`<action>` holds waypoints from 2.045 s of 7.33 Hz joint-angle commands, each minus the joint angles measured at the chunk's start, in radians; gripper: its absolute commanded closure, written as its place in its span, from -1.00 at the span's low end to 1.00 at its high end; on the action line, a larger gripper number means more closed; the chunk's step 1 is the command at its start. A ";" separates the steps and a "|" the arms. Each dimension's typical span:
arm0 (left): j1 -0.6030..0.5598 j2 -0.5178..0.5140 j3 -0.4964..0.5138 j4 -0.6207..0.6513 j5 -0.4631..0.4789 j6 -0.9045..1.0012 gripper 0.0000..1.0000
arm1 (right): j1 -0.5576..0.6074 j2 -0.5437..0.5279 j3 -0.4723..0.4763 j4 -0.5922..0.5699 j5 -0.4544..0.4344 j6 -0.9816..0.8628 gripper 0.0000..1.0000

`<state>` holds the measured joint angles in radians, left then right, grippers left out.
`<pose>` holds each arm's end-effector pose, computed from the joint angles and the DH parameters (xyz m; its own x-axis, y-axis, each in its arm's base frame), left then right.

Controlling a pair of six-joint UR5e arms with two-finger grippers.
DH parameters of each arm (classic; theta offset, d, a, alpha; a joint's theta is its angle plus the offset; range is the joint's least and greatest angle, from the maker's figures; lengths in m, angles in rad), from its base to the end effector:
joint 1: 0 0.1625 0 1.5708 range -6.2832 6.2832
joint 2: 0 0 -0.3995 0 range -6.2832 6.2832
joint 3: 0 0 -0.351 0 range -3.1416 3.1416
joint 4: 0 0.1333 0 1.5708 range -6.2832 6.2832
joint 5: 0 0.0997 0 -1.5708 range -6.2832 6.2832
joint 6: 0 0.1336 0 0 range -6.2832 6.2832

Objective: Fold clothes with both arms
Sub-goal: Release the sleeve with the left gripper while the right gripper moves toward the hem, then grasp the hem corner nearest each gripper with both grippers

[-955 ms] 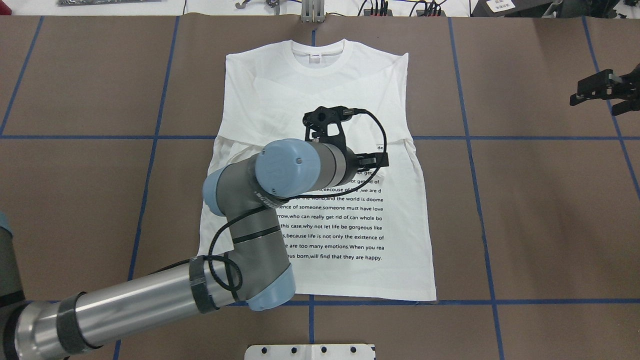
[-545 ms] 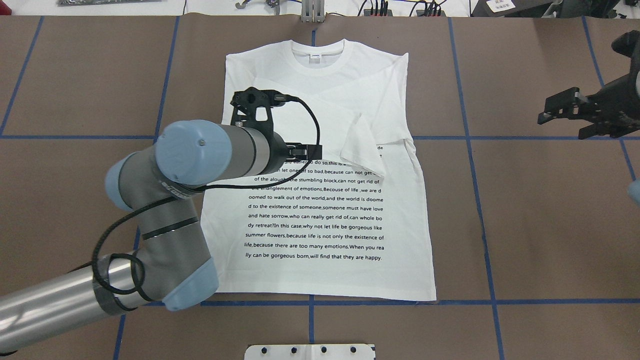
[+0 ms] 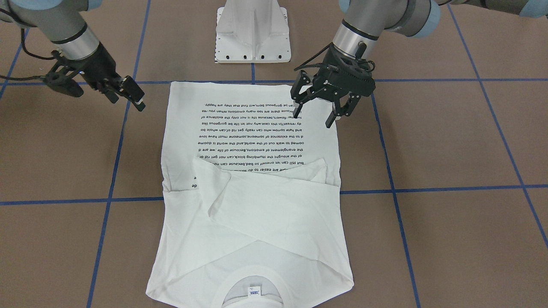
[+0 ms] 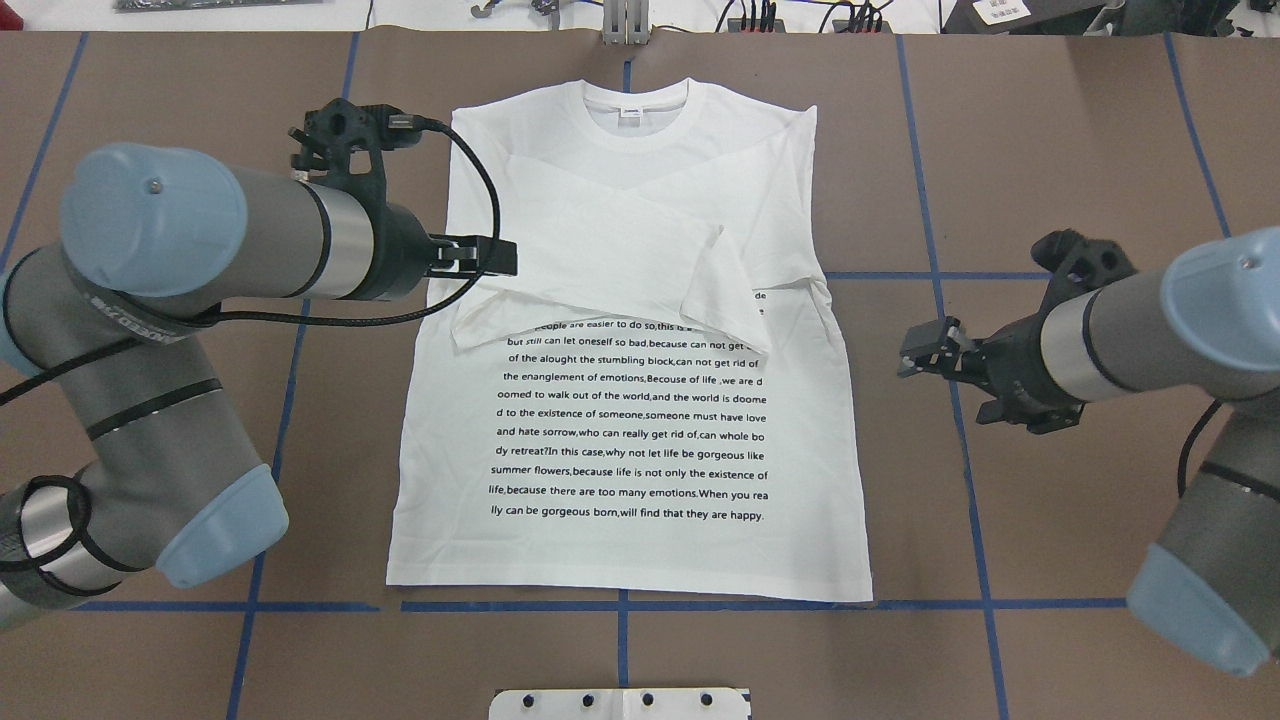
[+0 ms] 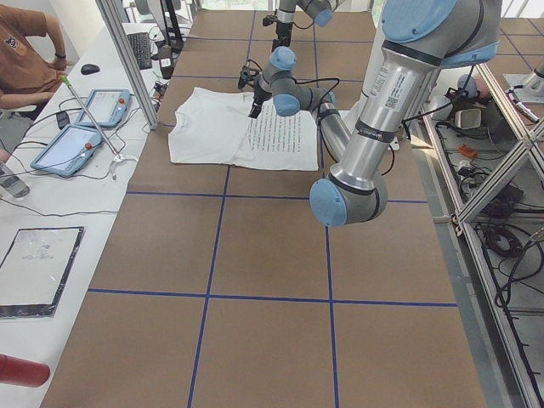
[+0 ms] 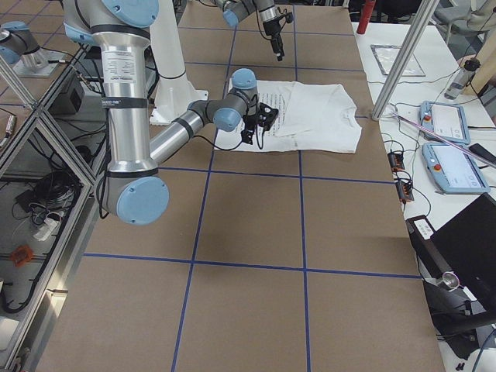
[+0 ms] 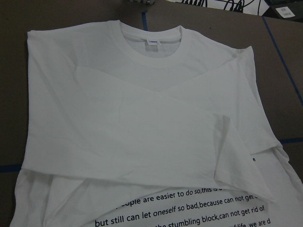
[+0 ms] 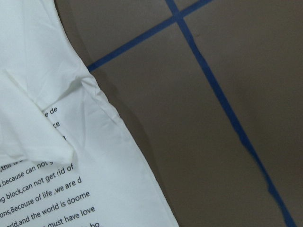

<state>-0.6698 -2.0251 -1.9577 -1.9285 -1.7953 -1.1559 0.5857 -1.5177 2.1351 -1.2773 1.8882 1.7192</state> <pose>0.3801 -0.4331 0.2143 0.4391 0.1535 -0.8852 0.2903 0.9082 0.3015 -0.3400 -0.3355 0.3573 0.4580 0.4724 0.7531 -0.3917 0.8677 -0.3060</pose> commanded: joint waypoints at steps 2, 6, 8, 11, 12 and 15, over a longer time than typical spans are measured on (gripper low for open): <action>-0.033 0.052 -0.026 0.002 -0.093 -0.033 -0.79 | -0.340 -0.010 0.017 -0.002 -0.332 0.328 -0.92; -0.031 0.054 -0.029 0.000 -0.093 -0.090 -0.79 | -0.432 -0.061 -0.020 -0.001 -0.354 0.413 -0.77; -0.030 0.055 -0.026 -0.001 -0.092 -0.091 -0.79 | -0.441 -0.052 -0.029 0.001 -0.354 0.425 -0.67; -0.030 0.069 -0.029 -0.001 -0.091 -0.093 -0.79 | -0.471 -0.035 -0.038 -0.001 -0.353 0.425 -0.57; -0.030 0.069 -0.027 -0.001 -0.091 -0.094 -0.79 | -0.472 -0.036 -0.040 -0.001 -0.354 0.425 -0.51; -0.030 0.071 -0.027 -0.001 -0.090 -0.094 -0.79 | -0.475 -0.035 -0.052 -0.002 -0.354 0.425 -0.40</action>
<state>-0.6995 -1.9555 -1.9851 -1.9297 -1.8855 -1.2498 0.1123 -1.5531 2.0883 -1.2781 1.5341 2.1445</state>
